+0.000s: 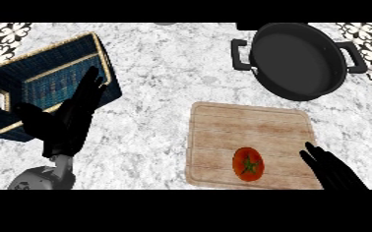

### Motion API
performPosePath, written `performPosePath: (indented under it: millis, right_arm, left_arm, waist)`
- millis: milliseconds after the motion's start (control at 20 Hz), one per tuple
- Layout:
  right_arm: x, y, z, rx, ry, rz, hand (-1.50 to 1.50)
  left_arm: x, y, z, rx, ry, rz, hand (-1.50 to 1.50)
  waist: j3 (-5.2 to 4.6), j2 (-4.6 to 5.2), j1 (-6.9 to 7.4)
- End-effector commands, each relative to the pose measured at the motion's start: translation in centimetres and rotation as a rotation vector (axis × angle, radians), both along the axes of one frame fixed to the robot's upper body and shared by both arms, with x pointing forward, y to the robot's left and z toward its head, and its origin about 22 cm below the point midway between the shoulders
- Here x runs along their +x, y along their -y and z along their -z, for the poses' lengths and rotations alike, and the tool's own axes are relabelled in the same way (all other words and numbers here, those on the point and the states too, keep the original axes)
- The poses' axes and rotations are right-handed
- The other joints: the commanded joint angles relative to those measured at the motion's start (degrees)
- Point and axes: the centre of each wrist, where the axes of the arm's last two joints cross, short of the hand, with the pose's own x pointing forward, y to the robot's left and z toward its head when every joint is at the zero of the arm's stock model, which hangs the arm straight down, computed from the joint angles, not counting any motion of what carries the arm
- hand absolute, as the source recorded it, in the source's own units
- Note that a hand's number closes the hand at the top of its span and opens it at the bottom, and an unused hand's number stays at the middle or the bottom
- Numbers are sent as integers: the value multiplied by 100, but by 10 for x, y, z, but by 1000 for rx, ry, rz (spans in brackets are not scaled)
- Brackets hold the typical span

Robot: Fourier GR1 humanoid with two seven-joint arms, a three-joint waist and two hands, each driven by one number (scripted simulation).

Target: Pick the tomato from the cutting board and place it in the pot

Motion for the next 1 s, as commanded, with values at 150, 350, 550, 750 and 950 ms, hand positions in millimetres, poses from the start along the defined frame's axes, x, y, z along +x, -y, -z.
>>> performPosePath:
  millis: [150,350,550,750,950]
  right_arm:
    - [-4,-29,-39,-128,-5,62,-150]
    - [-10,-45,-20,-188,-48,67,-150]
    - [12,-63,-6,-235,-71,108,-150]
    - [3,-65,11,-195,-39,79,-150]
    - [-6,-97,-3,-168,-13,106,-150]
  left_arm:
    - [12,-2,-5,13,5,4,0]
    - [2,-6,-14,-3,4,5,0]
    - [7,1,-15,2,11,23,0]
    - [7,3,-3,-9,4,9,0]
    - [5,9,1,10,2,3,0]
  waist:
    - [14,19,84]
    - [18,-10,50]
    - [19,8,95]
    - [27,2,25]
    - [23,5,56]
